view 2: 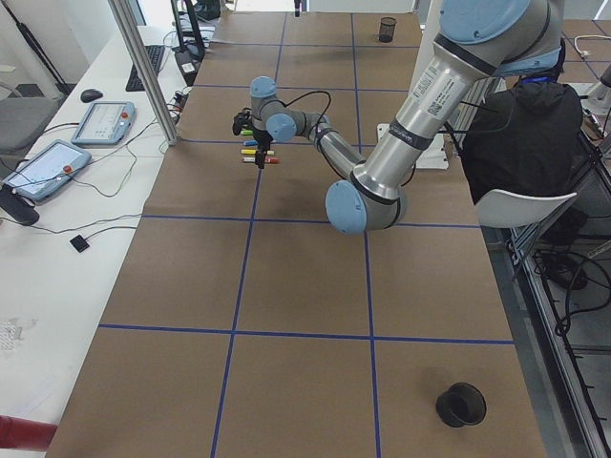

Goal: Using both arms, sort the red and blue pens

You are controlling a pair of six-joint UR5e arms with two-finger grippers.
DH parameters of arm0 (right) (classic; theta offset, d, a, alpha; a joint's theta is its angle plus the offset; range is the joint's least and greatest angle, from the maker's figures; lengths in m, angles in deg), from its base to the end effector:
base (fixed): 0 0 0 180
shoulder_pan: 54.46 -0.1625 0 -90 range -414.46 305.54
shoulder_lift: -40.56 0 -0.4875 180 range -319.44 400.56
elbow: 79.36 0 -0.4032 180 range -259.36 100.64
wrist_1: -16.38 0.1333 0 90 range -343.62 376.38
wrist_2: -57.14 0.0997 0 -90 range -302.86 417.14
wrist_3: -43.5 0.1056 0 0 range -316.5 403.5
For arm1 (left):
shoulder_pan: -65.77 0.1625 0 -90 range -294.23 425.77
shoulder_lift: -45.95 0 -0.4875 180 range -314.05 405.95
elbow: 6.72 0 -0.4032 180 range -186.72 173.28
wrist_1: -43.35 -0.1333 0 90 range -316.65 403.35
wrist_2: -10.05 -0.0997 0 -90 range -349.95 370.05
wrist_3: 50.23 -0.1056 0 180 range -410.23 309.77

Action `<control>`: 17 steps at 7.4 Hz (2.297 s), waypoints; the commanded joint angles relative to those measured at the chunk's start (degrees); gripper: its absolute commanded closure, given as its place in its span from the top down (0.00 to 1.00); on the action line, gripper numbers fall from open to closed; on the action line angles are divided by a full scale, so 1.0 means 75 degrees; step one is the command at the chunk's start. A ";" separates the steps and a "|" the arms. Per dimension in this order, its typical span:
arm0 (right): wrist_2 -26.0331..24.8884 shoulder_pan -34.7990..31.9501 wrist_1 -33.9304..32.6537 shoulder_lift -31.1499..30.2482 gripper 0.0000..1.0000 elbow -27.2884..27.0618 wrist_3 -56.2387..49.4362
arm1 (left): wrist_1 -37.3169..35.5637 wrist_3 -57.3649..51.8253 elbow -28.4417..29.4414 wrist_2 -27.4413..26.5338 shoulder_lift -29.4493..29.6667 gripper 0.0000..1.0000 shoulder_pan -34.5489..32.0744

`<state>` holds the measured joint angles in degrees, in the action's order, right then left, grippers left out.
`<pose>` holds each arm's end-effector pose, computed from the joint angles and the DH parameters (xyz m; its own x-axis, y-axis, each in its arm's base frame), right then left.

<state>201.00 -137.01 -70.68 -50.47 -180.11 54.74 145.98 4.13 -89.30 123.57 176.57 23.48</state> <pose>-0.0172 -0.5016 0.6208 0.5757 -0.0586 0.8156 0.0146 0.9980 0.0614 0.5258 -0.6015 0.3077 0.6550 0.1264 -0.7450 0.0290 0.9810 0.1920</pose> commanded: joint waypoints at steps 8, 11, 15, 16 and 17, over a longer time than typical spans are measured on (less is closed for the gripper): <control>-0.0009 0.0132 0.0206 0.0009 1.00 0.0027 0.0060 | 0.0319 0.1085 0.1482 -0.0394 0.0830 0.63 0.0670; -0.0009 0.0132 0.0206 0.0009 1.00 0.0039 0.0060 | 0.0319 0.1096 0.1529 -0.0394 0.0970 0.57 0.0728; -0.0009 0.0132 0.0194 0.0009 1.00 0.0050 0.0060 | 0.0319 0.1085 0.1623 -0.0394 0.0994 0.53 0.0776; 0.0003 0.0132 0.0194 0.0009 1.00 0.0050 0.0060 | 0.0319 0.1085 0.1635 -0.0394 0.0994 0.50 0.0775; 0.0003 0.0132 0.0194 0.0009 1.00 0.0050 0.0060 | 0.0308 0.1096 0.1635 -0.0394 0.0994 0.32 0.0775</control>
<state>200.99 -136.02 -69.22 -50.40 -179.73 55.19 148.36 12.29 -77.09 120.61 184.04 29.30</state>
